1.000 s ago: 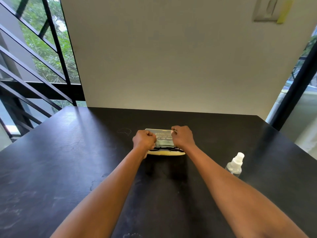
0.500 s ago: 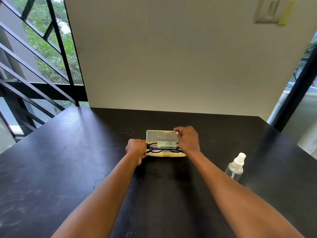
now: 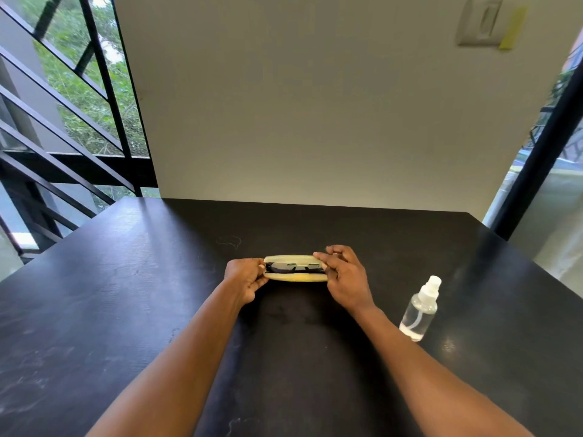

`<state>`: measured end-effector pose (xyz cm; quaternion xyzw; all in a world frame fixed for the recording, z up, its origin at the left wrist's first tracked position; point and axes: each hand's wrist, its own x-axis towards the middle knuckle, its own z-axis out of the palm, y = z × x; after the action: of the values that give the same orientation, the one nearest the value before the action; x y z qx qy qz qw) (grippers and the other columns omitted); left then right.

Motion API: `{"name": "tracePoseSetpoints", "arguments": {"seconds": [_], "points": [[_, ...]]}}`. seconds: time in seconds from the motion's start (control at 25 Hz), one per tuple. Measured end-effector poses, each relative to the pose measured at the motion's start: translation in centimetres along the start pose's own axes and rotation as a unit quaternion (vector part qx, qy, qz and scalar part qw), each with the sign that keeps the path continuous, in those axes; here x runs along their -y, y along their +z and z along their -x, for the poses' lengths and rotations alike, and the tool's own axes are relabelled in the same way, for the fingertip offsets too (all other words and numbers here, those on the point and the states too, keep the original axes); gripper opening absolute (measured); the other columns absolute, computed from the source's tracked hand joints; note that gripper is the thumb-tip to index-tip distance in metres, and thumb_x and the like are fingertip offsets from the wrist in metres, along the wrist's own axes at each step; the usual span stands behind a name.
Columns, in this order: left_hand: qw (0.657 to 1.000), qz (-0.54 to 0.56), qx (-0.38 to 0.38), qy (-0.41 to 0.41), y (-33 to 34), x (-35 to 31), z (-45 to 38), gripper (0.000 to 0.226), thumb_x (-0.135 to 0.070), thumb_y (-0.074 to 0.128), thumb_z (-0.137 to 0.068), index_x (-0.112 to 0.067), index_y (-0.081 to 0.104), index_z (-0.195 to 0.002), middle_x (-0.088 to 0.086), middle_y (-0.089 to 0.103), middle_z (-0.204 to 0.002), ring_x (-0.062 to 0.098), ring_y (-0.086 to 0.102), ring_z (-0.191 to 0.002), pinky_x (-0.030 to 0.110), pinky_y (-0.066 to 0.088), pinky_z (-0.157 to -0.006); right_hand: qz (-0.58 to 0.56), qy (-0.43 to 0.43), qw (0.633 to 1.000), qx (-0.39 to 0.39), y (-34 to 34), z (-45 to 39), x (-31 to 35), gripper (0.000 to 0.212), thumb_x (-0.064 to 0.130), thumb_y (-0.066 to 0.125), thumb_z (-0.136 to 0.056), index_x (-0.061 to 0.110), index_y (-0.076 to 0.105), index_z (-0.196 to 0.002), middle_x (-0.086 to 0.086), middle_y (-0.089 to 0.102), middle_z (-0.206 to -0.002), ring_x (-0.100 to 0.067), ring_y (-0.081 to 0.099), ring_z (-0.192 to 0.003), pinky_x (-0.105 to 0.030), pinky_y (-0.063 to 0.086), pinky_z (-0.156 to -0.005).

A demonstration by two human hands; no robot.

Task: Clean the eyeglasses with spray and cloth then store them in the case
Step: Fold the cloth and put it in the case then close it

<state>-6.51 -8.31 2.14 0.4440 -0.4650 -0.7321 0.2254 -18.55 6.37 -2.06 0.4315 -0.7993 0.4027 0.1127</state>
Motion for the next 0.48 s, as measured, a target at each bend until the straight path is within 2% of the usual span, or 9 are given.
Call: {"name": "tracePoseSetpoints", "arguments": {"seconds": [0.08, 0.16, 0.24, 0.36, 0.48], "points": [[1.0, -0.002, 0.006, 0.0, 0.06, -0.07, 0.13, 0.023, 0.009, 0.042, -0.092, -0.002, 0.059, -0.104, 0.011, 0.055, -0.088, 0.023, 0.057, -0.092, 0.035, 0.051, -0.082, 0.01, 0.009, 1.0, 0.017, 0.02, 0.05, -0.19, 0.032, 0.004, 0.053, -0.089, 0.017, 0.065, -0.116, -0.006, 0.053, -0.13, -0.02, 0.047, -0.12, -0.028, 0.035, -0.103], [1.0, 0.005, 0.005, -0.001, -0.01, -0.06, 0.16, 0.022, 0.006, 0.04, -0.093, -0.003, 0.06, -0.098, 0.011, 0.055, -0.086, 0.022, 0.057, -0.085, 0.035, 0.052, -0.079, 0.023, 0.0, 0.999, 0.036, 0.07, 0.1, -0.28, 0.031, 0.005, 0.052, -0.09, 0.016, 0.063, -0.117, -0.002, 0.054, -0.134, -0.018, 0.044, -0.125, -0.027, 0.027, -0.104], [1.0, 0.021, 0.008, -0.006, -0.18, -0.02, 0.2, 0.019, 0.0, 0.041, -0.094, -0.003, 0.06, -0.088, 0.013, 0.058, -0.084, 0.021, 0.057, -0.078, 0.034, 0.053, -0.072, 0.027, 0.003, 0.998, 0.051, 0.22, 0.28, -0.29, 0.032, 0.008, 0.052, -0.09, 0.016, 0.06, -0.12, 0.0, 0.057, -0.131, -0.021, 0.044, -0.124, -0.021, 0.026, -0.101], [1.0, 0.001, 0.019, 0.014, -0.23, 0.16, 0.21, 0.011, -0.013, 0.058, -0.09, -0.004, 0.06, -0.085, 0.013, 0.06, -0.088, 0.022, 0.058, -0.083, 0.034, 0.051, -0.076, 0.042, 0.016, 0.995, 0.084, 0.31, 0.76, -0.3, 0.042, 0.024, 0.059, -0.088, 0.017, 0.052, -0.128, 0.004, 0.056, -0.131, -0.023, 0.037, -0.122, -0.02, 0.026, -0.098], [0.997, -0.053, 0.014, 0.055, -0.29, 0.46, 0.01, 0.013, -0.009, 0.068, -0.081, -0.003, 0.064, -0.092, 0.012, 0.06, -0.099, 0.018, 0.059, -0.084, 0.029, 0.053, -0.07, 0.106, -0.025, 0.987, 0.122, 0.25, 0.55, -0.29, 0.056, 0.03, 0.064, -0.084, 0.019, 0.045, -0.135, 0.003, 0.047, -0.14, -0.024, 0.035, -0.125, -0.022, 0.02, -0.102]]}}
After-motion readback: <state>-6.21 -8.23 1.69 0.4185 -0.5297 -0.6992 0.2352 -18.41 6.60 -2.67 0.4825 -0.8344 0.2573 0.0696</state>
